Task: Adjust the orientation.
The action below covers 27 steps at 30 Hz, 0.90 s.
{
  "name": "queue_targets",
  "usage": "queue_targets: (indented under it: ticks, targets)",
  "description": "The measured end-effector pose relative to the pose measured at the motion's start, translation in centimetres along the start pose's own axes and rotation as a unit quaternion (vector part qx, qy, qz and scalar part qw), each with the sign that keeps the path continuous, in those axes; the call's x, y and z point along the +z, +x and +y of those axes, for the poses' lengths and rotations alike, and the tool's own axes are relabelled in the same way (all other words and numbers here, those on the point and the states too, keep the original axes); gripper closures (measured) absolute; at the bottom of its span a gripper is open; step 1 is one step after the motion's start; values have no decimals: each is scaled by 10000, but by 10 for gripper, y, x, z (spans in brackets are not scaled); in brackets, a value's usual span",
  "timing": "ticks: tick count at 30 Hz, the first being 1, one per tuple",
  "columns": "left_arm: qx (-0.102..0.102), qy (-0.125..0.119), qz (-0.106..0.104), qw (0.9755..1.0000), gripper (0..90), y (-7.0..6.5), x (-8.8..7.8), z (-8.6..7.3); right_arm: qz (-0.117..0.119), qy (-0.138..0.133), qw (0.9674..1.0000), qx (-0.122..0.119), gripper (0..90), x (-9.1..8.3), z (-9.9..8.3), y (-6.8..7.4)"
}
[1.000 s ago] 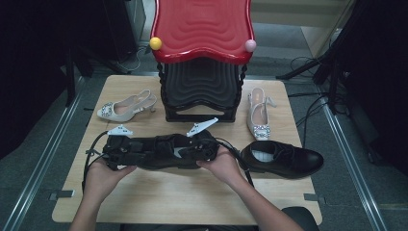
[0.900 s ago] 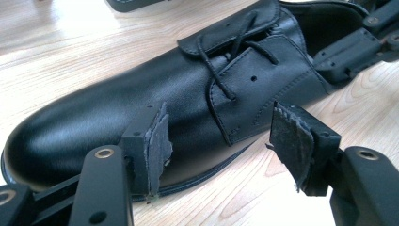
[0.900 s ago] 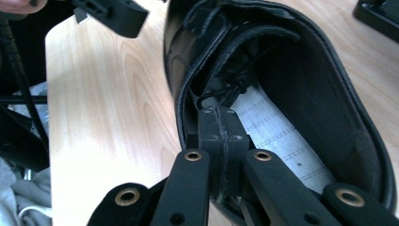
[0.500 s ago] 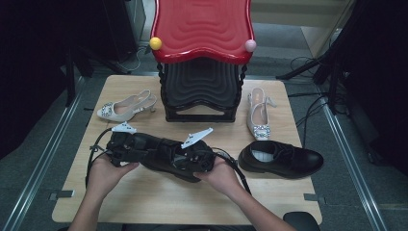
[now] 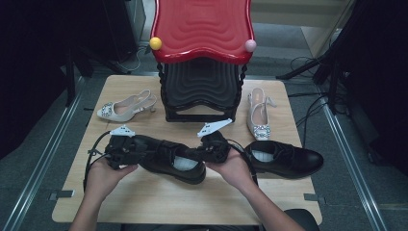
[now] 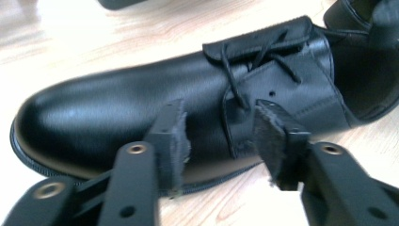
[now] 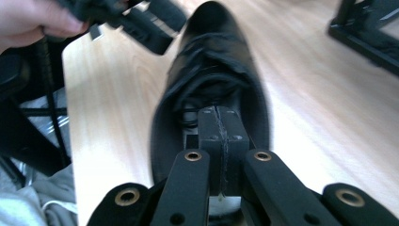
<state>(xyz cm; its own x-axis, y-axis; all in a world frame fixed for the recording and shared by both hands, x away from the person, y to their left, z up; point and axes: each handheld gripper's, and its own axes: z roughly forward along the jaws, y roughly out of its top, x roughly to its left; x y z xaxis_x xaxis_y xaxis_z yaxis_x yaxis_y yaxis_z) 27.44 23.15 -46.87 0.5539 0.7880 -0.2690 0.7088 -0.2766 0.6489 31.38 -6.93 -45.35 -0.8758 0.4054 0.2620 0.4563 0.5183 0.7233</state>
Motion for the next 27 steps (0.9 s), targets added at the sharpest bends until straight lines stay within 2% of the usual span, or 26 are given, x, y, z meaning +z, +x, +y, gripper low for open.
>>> queue_targets:
  ticks: [3, 5, 6, 8, 9, 10, 12, 17, 20, 27]
  targets:
    - [-90, 31, 89, 9999, 694, 1, -2, -10, -108, -22, 9999, 18, 900, -2, 0, -10]
    - [-56, 104, 153, 9998, 768, 1, -3, -13, -113, -22, 9999, 83, 900, 0, -1, -17]
    - [-110, 216, 242, 9994, 812, 3, -2, -17, -132, -10, 9999, 112, 900, 2, -1, -21]
    - [-156, 248, 233, 9993, 866, 4, 0, -20, -130, 26, 9998, 156, 900, 6, -2, -25]
    - [-203, 293, 220, 9991, 874, 5, 2, -23, -128, 17, 9997, 184, 900, 8, -2, -27]
    - [-231, 464, 209, 9984, 874, 6, 10, -26, -164, 26, 9997, 176, 900, 9, -2, -28]
    - [-226, 519, 211, 9982, 874, 5, 15, -28, -217, 111, 9995, 210, 900, 13, -3, -31]
    - [-227, 495, 253, 9982, 873, 4, 19, -27, -344, 294, 9989, 119, 900, 19, -6, -28]
    - [-262, 468, 155, 9984, 874, 7, 22, -26, -324, 343, 9988, 87, 900, 19, -8, -24]
    - [-232, 443, 131, 9987, 873, 8, 29, -19, -268, 334, 9990, 141, 900, 17, -14, -20]
